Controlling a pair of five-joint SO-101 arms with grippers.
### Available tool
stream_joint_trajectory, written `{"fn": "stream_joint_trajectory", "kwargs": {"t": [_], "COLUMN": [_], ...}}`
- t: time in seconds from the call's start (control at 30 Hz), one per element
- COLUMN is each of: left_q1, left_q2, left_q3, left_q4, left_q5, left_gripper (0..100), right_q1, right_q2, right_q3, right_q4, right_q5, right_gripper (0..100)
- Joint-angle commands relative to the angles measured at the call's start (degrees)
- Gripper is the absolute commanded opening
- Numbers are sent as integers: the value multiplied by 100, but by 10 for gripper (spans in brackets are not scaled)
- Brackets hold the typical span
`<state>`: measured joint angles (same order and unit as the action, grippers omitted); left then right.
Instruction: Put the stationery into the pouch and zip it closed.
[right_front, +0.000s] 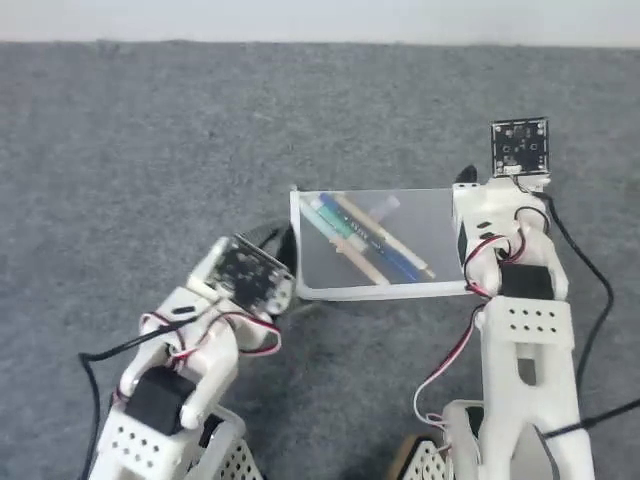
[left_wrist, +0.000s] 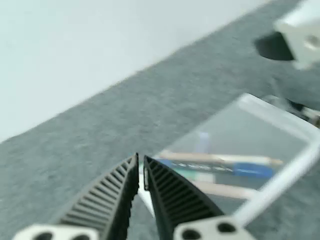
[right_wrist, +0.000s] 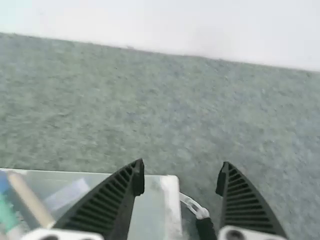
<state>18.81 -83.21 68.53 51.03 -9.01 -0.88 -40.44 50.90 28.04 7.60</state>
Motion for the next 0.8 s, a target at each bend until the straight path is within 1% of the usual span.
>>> {"fn": "stream_joint_trajectory", "kwargs": {"t": [0.0,0.07,0.13,0.33,0.4,0.5,0.57,0.63,0.77], "left_q1": [-651,-870,-897,-519,-484,-484,-484,-484,-510], "left_q2": [-114,-255,-580,-1785,-2057,-2101,-2048,-2022,-2022], "left_q3": [-602,-611,-514,-4,119,189,189,163,-180], "left_q4": [-35,-123,-123,-105,-105,-105,-105,-53,422], "left_q5": [105,114,114,123,123,149,457,985,1855], "left_gripper": [10,10,11,13,43,123,158,190,286], "right_q1": [-136,-145,-145,-154,-154,-154,-154,-154,-154], "right_q2": [-286,-286,-286,-286,-286,-277,-277,-277,-277], "right_q3": [-44,-44,-44,-44,-44,-44,-44,-44,-44], "right_q4": [-92,-92,-92,-92,-92,-92,-92,-92,-92], "right_q5": [-26,-26,-26,-26,-26,-26,-26,-26,-26], "right_gripper": [219,219,219,219,219,219,219,219,219]}}
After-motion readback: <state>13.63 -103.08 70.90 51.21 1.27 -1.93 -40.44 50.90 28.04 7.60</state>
